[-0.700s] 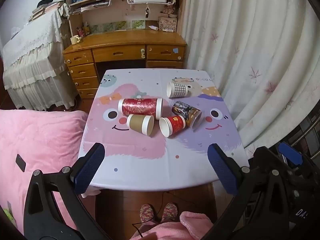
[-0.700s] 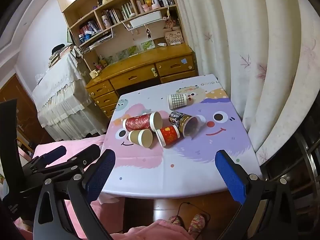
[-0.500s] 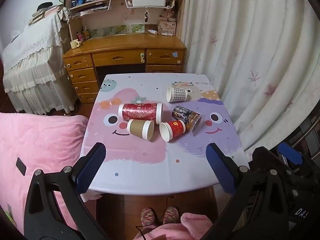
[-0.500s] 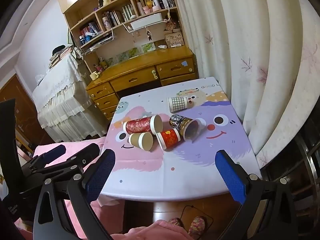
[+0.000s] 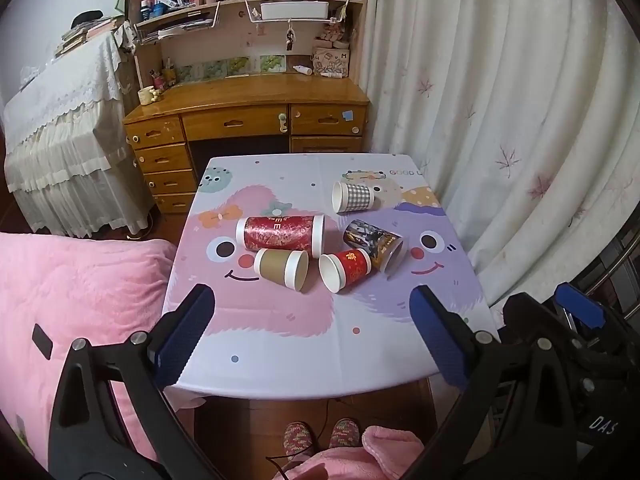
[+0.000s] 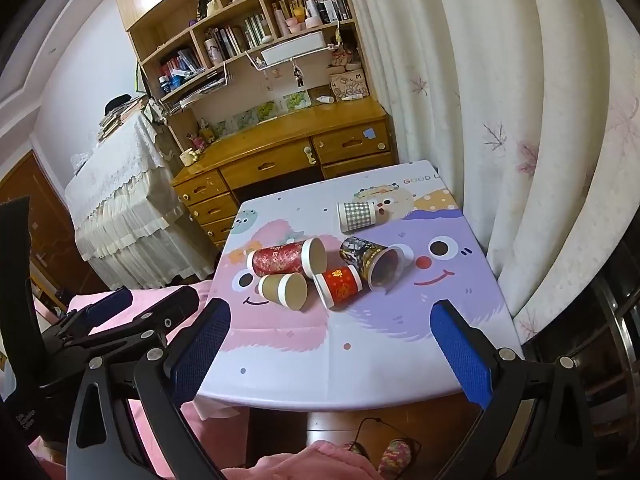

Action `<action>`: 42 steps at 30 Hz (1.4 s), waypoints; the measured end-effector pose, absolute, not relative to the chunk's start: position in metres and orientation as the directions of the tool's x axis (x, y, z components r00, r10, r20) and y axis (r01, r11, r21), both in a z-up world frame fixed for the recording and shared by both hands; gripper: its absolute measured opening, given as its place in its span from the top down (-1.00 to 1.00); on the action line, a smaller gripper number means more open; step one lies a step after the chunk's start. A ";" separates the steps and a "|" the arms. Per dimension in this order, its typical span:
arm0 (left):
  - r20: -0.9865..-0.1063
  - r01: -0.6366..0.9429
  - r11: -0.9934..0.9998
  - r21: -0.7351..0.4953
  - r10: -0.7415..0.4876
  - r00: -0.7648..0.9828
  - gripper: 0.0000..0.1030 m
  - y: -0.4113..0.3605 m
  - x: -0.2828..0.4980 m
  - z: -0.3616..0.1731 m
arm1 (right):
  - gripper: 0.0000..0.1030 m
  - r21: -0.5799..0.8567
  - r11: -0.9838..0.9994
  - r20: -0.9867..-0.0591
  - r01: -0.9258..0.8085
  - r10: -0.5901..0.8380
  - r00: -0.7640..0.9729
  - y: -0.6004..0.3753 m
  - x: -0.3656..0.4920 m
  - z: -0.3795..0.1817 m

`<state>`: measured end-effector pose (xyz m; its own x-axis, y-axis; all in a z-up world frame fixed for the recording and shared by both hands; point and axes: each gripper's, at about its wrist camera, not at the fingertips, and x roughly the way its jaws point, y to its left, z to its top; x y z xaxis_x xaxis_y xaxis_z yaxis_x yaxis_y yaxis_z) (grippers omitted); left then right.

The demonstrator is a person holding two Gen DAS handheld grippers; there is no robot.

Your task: Flip cup upright

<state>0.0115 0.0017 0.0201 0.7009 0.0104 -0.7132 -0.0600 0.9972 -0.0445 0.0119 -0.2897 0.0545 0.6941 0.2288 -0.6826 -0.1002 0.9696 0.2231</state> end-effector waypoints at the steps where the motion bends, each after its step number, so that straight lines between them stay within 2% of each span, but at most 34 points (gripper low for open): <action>1: -0.713 -0.059 0.997 -0.044 0.010 0.702 -0.85 0.001 0.012 0.020 | -0.97 0.223 0.970 -0.683 -0.101 0.229 0.694 -0.289 0.012 0.054; 27: -0.715 -0.078 0.995 -0.064 0.009 0.699 -0.76 0.010 0.017 0.026 | -0.97 0.213 0.967 -0.686 -0.143 0.252 0.683 -0.269 0.022 0.053; 42: -0.701 -0.039 0.993 -0.108 -0.048 0.711 -0.76 0.044 -0.003 0.011 | -0.97 0.226 0.968 -0.696 -0.106 0.237 0.678 -0.246 0.013 0.046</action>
<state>-0.0027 0.0442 0.0107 0.7111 -0.0482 -0.7015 -0.0393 0.9934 -0.1081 0.0131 -0.2460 0.0463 0.6784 0.2366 -0.6955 -0.1056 0.9683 0.2264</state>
